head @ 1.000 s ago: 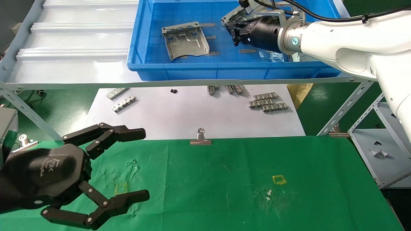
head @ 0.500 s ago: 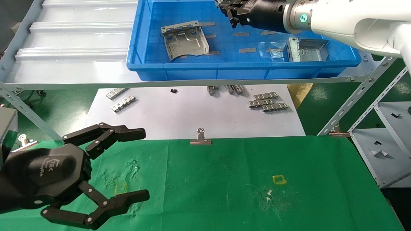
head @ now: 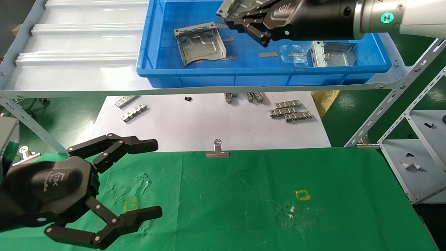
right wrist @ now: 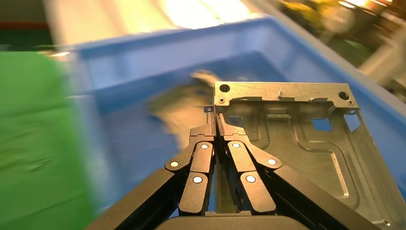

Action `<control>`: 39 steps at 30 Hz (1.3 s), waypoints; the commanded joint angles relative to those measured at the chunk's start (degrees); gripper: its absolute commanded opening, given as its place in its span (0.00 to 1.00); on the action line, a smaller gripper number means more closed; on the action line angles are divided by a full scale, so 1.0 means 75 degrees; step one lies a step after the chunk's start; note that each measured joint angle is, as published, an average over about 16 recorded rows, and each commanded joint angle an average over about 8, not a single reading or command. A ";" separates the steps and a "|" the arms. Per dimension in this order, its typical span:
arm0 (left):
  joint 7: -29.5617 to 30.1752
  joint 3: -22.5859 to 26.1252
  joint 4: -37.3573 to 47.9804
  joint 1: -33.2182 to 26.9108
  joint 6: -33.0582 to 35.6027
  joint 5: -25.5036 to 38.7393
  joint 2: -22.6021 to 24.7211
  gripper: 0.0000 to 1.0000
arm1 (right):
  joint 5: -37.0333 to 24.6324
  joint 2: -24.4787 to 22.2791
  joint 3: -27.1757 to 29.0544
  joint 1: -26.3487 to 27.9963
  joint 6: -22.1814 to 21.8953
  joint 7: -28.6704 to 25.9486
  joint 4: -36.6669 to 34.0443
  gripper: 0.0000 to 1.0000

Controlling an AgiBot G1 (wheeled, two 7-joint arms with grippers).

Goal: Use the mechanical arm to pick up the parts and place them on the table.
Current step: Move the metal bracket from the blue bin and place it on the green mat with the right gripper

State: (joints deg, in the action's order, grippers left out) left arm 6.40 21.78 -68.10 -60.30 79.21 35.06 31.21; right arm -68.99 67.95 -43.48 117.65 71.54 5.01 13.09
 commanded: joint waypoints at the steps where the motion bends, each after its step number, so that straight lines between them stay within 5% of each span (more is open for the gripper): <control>1: 0.0000 0.0000 0.0000 0.0000 0.0000 0.0000 0.0000 1.00 | 0.0085 -0.0195 0.0010 0.0023 0.0803 0.0232 0.0057 0.00; 14: 0.0000 0.0000 0.0000 0.0000 0.0000 0.0000 0.0000 1.00 | 0.0155 -0.1059 -0.0196 0.0051 0.2605 0.0980 0.0328 0.00; 29: 0.0000 0.0000 0.0000 0.0000 0.0000 0.0000 0.0000 1.00 | 0.1986 -0.3344 -0.2135 -0.0588 0.2688 -0.0170 0.4470 0.00; 39: 0.0000 0.0000 0.0000 0.0000 0.0000 0.0000 0.0000 1.00 | 0.1701 -0.3665 -0.3597 -0.0448 0.2610 0.0390 0.4718 0.00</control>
State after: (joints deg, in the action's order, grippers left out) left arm 6.40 21.78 -68.10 -60.30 79.21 35.06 31.21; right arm -56.64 41.29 -70.42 114.24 91.11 8.21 47.59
